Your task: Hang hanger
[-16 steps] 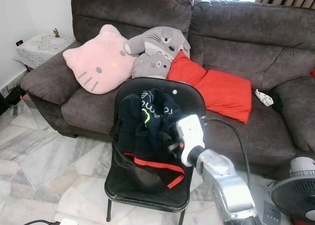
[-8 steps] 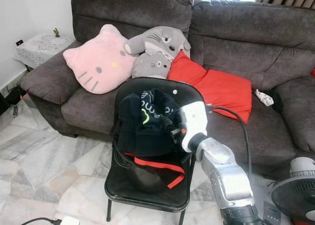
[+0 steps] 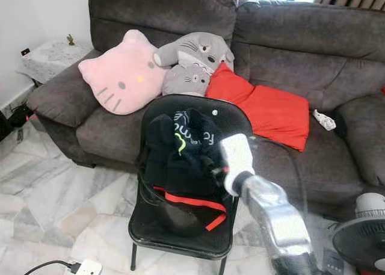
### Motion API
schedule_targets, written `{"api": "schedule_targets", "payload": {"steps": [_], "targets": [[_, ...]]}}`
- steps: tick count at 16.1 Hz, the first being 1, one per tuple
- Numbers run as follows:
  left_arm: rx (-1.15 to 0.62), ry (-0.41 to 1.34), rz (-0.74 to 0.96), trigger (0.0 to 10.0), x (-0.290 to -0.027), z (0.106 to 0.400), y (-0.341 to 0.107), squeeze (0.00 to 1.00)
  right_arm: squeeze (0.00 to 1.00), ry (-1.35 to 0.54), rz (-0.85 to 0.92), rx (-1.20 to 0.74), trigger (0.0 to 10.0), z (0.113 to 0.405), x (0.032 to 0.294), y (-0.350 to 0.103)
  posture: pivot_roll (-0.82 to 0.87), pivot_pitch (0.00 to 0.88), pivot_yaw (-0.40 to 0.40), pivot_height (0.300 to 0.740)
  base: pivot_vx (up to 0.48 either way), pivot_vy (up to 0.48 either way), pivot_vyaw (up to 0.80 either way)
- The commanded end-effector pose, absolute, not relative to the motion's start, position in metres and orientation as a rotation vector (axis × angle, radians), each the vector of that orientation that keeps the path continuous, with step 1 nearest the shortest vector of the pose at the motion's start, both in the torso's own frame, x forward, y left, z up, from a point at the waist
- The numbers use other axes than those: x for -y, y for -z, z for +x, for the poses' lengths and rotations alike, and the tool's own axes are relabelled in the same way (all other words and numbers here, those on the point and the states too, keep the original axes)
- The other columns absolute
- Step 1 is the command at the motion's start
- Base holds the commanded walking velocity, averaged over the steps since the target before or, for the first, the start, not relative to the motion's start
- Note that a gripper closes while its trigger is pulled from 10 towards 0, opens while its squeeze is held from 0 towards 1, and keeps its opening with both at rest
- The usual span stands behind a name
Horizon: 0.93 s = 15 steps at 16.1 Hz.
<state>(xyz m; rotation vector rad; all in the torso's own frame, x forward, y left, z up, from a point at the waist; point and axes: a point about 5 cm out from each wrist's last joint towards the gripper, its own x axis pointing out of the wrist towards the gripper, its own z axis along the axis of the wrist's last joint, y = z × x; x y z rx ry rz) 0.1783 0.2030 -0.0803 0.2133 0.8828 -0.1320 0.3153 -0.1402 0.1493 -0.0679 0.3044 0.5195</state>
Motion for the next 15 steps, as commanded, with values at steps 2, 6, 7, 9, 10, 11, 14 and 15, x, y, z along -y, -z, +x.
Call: {"api": "schedule_targets", "payload": {"steps": [2, 6, 7, 9, 10, 11, 14, 15], "targets": [[-0.881, 0.15, 0.208, 10.0, -0.201, 0.176, 0.081, 0.0, 0.0, -0.568, -0.053, -0.34, 10.0, 0.3, 0.137, -0.144, -0.12, 0.085, -0.024, 0.74, 0.0, 0.0, 0.0], [-0.877, 0.162, 0.208, 10.0, -0.194, 0.177, 0.082, 0.0, 0.0, -0.625, -0.014, -0.328, 10.0, 0.278, 0.133, -0.147, -0.13, 0.087, -0.023, 0.74, 0.0, 0.0, 0.0], [-0.877, 0.163, 0.208, 10.0, -0.193, 0.177, 0.082, 0.0, 0.0, -0.62, -0.006, -0.308, 10.0, 0.276, 0.134, -0.151, -0.14, 0.087, -0.025, 0.74, 0.0, 0.0, 0.0], [-0.877, 0.163, 0.207, 10.0, -0.193, 0.177, 0.082, 0.0, 0.0, -0.614, -0.006, -0.298, 10.0, 0.275, 0.135, -0.154, -0.14, 0.087, -0.026, 0.74, 0.0, 0.0, 0.0], [-0.878, 0.164, 0.207, 10.0, -0.193, 0.177, 0.082, 0.0, 0.0, -0.606, -0.001, -0.297, 10.0, 0.272, 0.137, -0.155, -0.14, 0.087, -0.026, 0.74, 0.0, 0.0, 0.0], [-0.878, 0.165, 0.207, 10.0, -0.193, 0.177, 0.082, 0.0, 0.0, -0.594, 0.009, -0.301, 10.0, 0.271, 0.138, -0.155, -0.14, 0.088, -0.027, 0.74, 0.0, 0.0, 0.0], [-0.878, 0.164, 0.207, 10.0, -0.193, 0.177, 0.082, 0.0, 0.0, -0.515, 0.136, -0.276, 10.0, 0.262, 0.146, -0.159, -0.14, 0.089, -0.03, 0.74, 0.0, 0.0, 0.0], [-0.879, 0.164, 0.207, 10.0, -0.194, 0.177, 0.082, 0.0, 0.0, -0.493, 0.164, -0.272, 10.0, 0.259, 0.148, -0.16, -0.15, 0.089, -0.03, 0.74, 0.0, 0.0, 0.0]]}}
